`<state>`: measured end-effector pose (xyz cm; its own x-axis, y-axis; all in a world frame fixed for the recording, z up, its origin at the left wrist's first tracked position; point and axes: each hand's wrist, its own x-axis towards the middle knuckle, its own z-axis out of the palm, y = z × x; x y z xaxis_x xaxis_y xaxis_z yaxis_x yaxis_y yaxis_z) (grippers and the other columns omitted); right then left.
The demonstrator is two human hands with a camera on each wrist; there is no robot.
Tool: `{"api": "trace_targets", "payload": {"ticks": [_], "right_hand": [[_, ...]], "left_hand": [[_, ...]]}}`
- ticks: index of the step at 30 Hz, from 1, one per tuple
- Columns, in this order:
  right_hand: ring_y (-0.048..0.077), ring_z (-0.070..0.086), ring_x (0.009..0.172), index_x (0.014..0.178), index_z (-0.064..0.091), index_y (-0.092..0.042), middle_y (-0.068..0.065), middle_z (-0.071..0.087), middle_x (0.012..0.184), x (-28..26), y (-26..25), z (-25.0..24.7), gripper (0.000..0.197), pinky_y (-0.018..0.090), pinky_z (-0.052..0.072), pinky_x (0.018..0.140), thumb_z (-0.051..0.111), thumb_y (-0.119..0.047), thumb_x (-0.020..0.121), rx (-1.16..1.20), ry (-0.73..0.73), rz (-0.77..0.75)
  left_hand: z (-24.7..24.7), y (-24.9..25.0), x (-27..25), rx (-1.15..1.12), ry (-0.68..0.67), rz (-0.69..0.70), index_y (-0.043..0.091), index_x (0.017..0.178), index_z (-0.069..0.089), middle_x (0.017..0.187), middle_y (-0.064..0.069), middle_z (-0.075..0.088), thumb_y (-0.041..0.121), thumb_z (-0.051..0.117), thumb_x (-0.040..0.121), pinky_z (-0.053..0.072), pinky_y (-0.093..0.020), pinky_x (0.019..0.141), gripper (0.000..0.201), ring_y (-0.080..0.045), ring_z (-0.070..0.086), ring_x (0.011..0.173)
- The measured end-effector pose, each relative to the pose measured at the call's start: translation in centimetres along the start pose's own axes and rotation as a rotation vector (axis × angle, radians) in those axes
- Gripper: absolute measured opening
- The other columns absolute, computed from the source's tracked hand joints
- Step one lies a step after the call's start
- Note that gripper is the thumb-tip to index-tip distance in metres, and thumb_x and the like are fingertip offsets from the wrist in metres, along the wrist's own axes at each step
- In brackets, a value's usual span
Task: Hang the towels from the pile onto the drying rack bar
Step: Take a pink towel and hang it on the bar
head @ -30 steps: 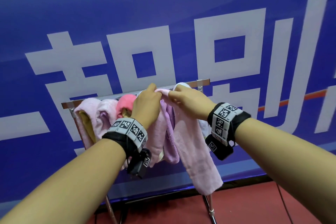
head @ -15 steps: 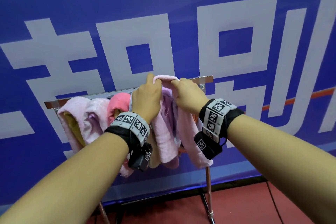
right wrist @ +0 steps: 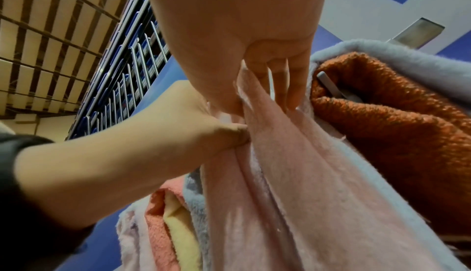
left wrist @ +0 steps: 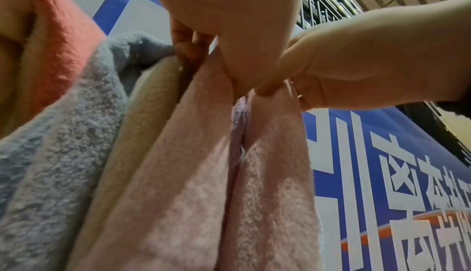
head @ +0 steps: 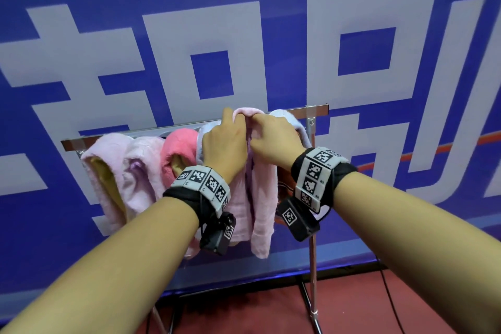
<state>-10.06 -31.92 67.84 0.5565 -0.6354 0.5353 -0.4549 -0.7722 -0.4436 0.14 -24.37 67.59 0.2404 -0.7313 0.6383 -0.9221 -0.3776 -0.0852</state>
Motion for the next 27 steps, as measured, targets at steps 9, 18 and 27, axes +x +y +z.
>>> {"api": "trace_targets", "payload": {"ticks": [9, 18, 27], "right_hand": [[0.010, 0.062, 0.082, 0.109, 0.065, -0.028, -0.008, 0.069, 0.086, 0.7, 1.1, 0.4, 0.030, 0.023, 0.047, 0.069, 0.055, -0.020, 0.081, 0.205, 0.136, 0.037], [0.018, 0.063, 0.098, 0.120, 0.059, -0.029, -0.004, 0.070, 0.102, 1.4, 1.9, 0.2, 0.047, 0.034, 0.053, 0.081, 0.054, -0.010, 0.077, 0.077, 0.136, 0.022], [0.026, 0.057, 0.094, 0.130, 0.049, -0.015, -0.002, 0.045, 0.087, 0.8, 1.9, -0.2, 0.040, 0.034, 0.043, 0.070, 0.048, -0.012, 0.091, -0.244, 0.057, -0.050]], "left_hand": [[1.1, 1.7, 0.7, -0.297, 0.026, 0.005, 0.013, 0.126, 0.047, 0.113, -0.013, 0.042, 0.007, 0.051, 0.087, 0.033, -0.043, 0.056, 0.040, -0.041, 0.055, 0.076], [1.7, 0.0, 1.7, -0.131, 0.064, 0.067, 0.012, 0.123, 0.049, 0.108, -0.014, 0.044, 0.011, 0.054, 0.089, 0.043, -0.047, 0.060, 0.035, -0.040, 0.056, 0.074], [2.8, 0.1, 1.2, 0.075, 0.000, 0.087, 0.014, 0.128, 0.046, 0.113, -0.010, 0.050, 0.006, 0.053, 0.082, 0.037, -0.042, 0.075, 0.047, -0.034, 0.061, 0.084]]}}
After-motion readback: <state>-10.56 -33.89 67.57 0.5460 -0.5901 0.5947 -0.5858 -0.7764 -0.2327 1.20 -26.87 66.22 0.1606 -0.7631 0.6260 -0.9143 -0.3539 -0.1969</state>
